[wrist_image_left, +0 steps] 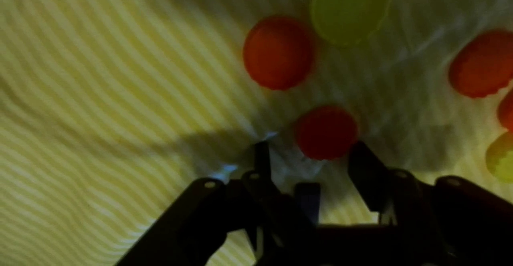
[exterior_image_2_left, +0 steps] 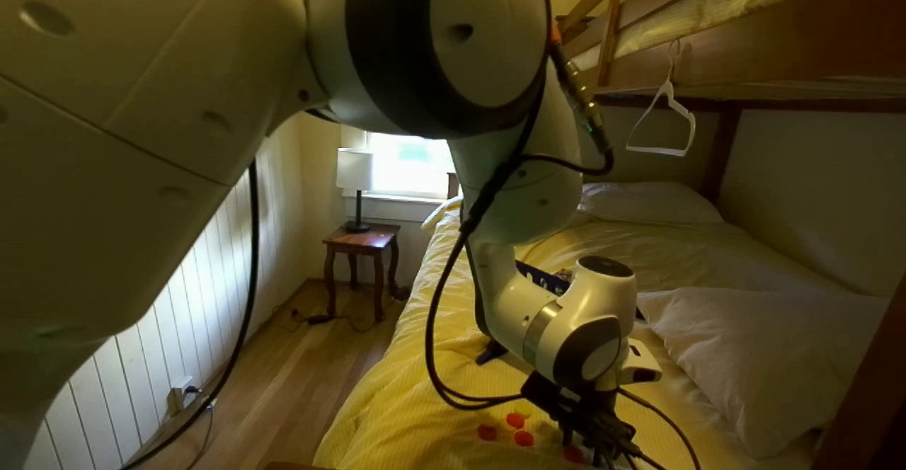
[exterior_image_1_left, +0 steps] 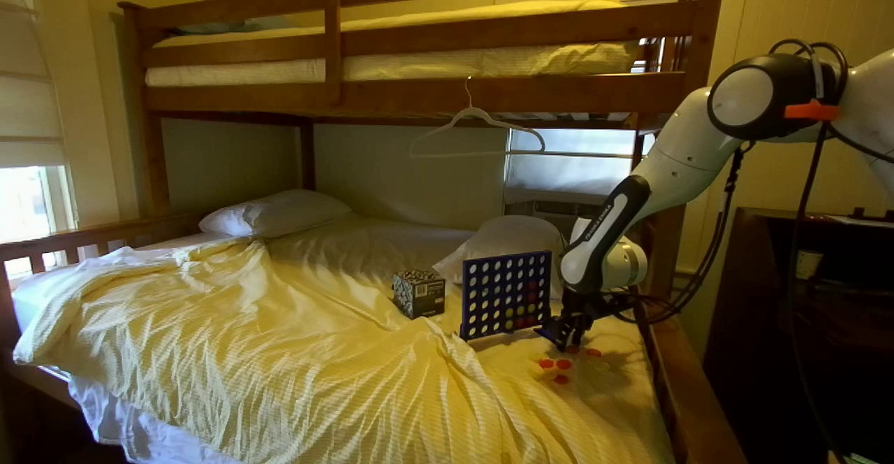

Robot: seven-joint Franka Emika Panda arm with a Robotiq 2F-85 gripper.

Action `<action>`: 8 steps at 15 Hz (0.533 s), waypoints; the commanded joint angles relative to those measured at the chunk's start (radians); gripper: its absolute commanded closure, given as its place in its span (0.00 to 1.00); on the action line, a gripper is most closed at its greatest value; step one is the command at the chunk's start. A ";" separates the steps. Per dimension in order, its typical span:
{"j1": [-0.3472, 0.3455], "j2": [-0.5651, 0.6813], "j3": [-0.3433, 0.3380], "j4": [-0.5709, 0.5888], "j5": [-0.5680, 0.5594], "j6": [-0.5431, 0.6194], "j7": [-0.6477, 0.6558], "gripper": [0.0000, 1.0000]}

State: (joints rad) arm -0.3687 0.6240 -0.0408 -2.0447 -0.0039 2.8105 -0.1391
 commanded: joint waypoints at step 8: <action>0.044 -0.035 -0.030 -0.025 0.013 -0.017 -0.002 0.43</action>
State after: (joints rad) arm -0.3443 0.6200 -0.0570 -2.0447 -0.0039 2.8105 -0.1389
